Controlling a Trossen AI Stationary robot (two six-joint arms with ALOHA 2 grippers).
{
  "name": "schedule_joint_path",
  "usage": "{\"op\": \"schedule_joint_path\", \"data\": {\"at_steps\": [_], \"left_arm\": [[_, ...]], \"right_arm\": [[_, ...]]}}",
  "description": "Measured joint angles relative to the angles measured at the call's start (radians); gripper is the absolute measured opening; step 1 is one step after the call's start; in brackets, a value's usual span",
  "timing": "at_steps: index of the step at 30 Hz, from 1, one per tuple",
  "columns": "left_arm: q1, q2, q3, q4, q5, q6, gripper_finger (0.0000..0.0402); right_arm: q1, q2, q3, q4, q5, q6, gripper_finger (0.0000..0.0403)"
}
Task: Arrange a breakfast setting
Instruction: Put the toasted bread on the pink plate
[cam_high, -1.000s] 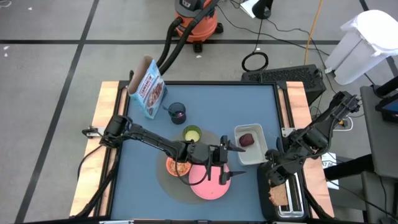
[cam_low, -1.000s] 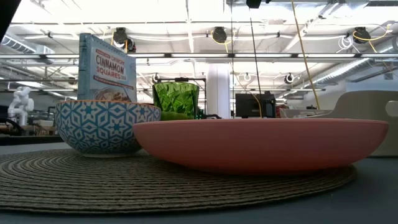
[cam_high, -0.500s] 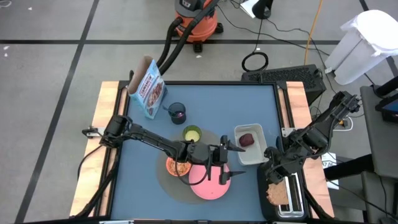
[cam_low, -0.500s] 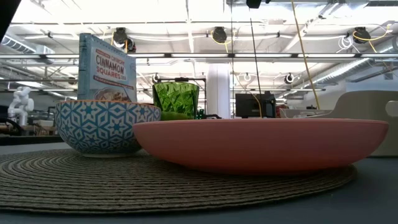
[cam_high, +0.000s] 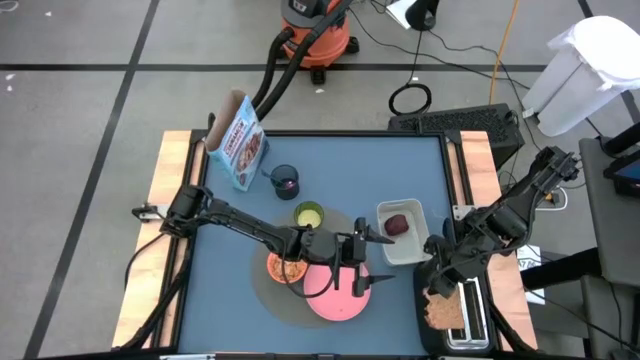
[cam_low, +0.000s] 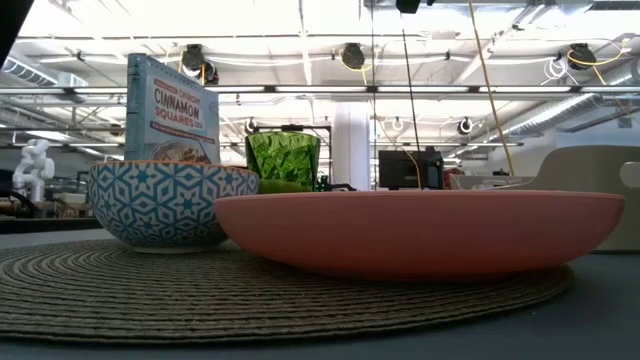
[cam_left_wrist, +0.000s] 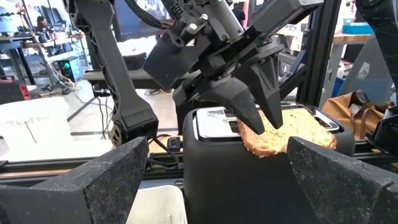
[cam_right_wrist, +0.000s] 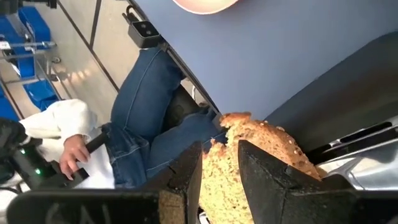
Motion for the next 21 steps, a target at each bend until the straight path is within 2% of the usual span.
{"op": "schedule_joint_path", "data": {"at_steps": [9,21], "left_arm": [[0.0,0.0,0.0,0.0,0.0,0.0,0.0392],[0.003,0.0,0.0,0.0,-0.01,-0.001,0.0392]], "right_arm": [[0.0,-0.034,0.0,0.001,0.077,-0.101,0.01],[0.0,-0.048,0.0,0.002,0.069,-0.16,0.01]]}}
